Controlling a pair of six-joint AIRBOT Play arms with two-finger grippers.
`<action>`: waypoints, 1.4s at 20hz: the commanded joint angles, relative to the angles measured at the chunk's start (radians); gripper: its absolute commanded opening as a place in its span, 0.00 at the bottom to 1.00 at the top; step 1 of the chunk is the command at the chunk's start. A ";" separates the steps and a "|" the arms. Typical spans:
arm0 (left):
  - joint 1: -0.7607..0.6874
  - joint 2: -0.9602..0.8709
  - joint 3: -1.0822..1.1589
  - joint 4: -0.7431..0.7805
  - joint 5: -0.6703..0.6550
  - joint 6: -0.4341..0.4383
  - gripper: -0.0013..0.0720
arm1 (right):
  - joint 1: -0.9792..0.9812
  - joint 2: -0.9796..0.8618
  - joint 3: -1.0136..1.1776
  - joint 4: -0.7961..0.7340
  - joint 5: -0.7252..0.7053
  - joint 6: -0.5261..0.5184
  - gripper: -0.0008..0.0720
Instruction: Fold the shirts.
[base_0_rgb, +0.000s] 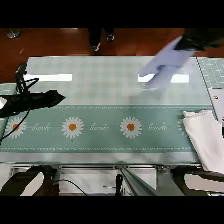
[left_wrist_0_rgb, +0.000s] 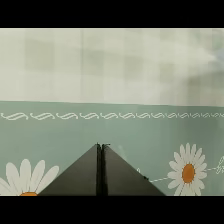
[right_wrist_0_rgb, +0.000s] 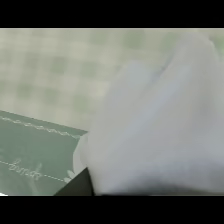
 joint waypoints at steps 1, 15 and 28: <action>0.000 -0.001 0.000 -0.003 0.010 -0.001 0.04 | -0.158 0.121 -0.069 -0.116 0.147 0.084 0.03; 0.000 -0.004 0.000 -0.004 0.038 -0.001 0.04 | -0.860 0.895 -1.066 -0.715 0.138 0.085 0.47; -0.055 -0.264 0.632 -0.023 -0.127 0.000 0.04 | -0.288 0.461 -0.740 0.255 -0.596 -0.039 0.03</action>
